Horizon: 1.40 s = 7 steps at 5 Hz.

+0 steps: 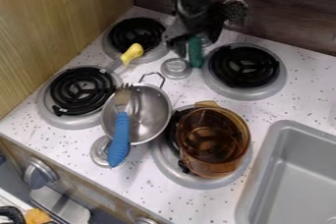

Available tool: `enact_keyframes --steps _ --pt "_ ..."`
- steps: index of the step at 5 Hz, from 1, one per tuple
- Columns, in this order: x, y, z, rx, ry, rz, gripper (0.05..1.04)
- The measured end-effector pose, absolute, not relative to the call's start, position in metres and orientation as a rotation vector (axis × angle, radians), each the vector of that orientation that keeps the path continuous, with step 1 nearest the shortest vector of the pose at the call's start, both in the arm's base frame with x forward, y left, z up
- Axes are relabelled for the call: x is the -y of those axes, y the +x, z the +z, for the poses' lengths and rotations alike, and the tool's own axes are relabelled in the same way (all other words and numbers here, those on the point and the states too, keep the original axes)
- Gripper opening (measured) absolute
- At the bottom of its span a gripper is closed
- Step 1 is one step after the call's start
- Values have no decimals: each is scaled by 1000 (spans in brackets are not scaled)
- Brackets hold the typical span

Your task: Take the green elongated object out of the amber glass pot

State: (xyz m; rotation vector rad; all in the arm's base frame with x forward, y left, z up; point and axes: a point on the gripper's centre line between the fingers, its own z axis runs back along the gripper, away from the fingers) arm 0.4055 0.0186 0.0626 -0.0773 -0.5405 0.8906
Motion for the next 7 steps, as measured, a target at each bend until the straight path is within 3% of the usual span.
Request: enact_keyframes --steps 2,3,4,6,7 --pt "9 360 79 388 59 810 999" --pt "18 340 81 324 99 692 999" --pt "27 317 90 316 119 568 999" --pt "-6 294 107 206 132 385 999" --pt "-39 288 112 210 143 336 999"
